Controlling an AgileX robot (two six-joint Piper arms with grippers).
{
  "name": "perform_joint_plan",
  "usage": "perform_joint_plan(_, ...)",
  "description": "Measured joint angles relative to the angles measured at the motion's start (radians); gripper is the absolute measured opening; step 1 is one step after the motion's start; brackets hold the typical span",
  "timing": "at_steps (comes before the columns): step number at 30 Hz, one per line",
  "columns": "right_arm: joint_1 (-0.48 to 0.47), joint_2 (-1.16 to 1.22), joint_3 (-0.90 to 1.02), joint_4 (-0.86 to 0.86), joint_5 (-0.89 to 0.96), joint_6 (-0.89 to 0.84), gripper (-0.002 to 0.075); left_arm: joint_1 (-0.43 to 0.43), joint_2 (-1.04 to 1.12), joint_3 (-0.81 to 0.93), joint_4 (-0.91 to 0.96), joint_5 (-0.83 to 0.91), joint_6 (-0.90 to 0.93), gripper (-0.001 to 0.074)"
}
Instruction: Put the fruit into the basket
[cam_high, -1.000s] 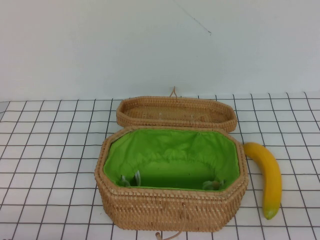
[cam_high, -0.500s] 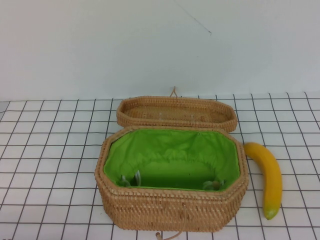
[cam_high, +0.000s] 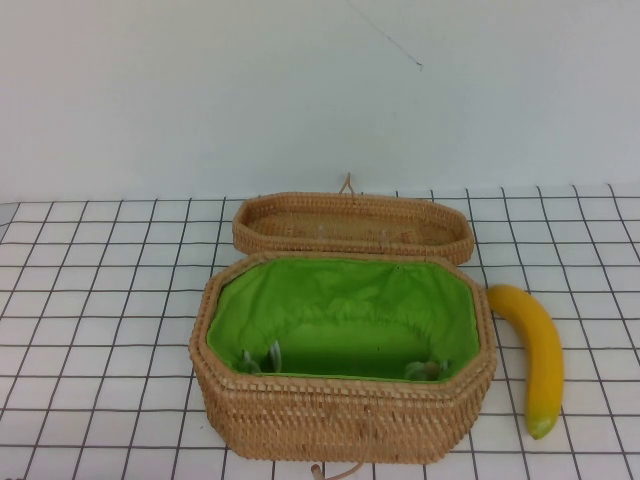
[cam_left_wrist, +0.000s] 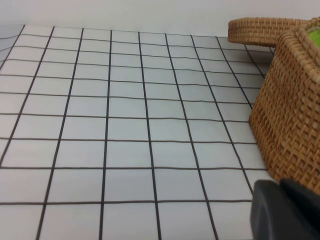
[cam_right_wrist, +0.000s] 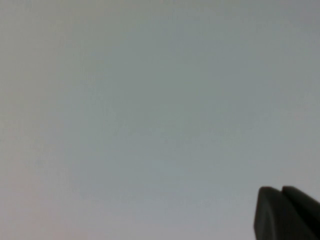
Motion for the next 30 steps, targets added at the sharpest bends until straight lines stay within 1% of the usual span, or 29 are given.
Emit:
perform_joint_plan(5, 0.000, 0.214, -0.223, 0.000, 0.264, -0.019, -0.0003, 0.000, 0.000, 0.000, 0.000, 0.000, 0.000, 0.0000)
perform_joint_plan(9, 0.000, 0.381, -0.377, -0.006, 0.533, -0.004, -0.0003, 0.000, 0.000, 0.000, 0.000, 0.000, 0.000, 0.0000)
perform_joint_plan(11, 0.000, 0.471, -0.462, -0.030, 0.704, 0.059, -0.0003, 0.000, 0.000, 0.000, 0.000, 0.000, 0.000, 0.0000)
perform_joint_plan(14, 0.000, 0.591, -0.568, -0.042, 0.885, 0.182, -0.0003, 0.000, 0.000, 0.000, 0.000, 0.000, 0.000, 0.0000)
perform_joint_plan(16, 0.000, 0.651, -0.607, -0.026, 0.920, 0.198, -0.0003, 0.000, 0.000, 0.000, 0.000, 0.000, 0.000, 0.0000)
perform_joint_plan(20, 0.000, 0.727, -0.623, 0.040, 0.857, 0.201, -0.0003, 0.000, 0.000, 0.000, 0.000, 0.000, 0.000, 0.0000)
perform_joint_plan(24, 0.000, 0.783, -0.623, 0.101, 0.879, 0.202, -0.0003, 0.000, 0.000, 0.000, 0.000, 0.000, 0.000, 0.0000)
perform_joint_plan(28, 0.000, 0.860, -0.623, 0.076, 0.984, 0.205, -0.0002, 0.000, 0.000, 0.000, 0.000, 0.000, 0.000, 0.0000)
perform_joint_plan(30, 0.000, 0.905, -0.623, 0.023, 1.036, 0.272, -0.0002, 0.000, 0.000, 0.000, 0.000, 0.000, 0.000, 0.0000)
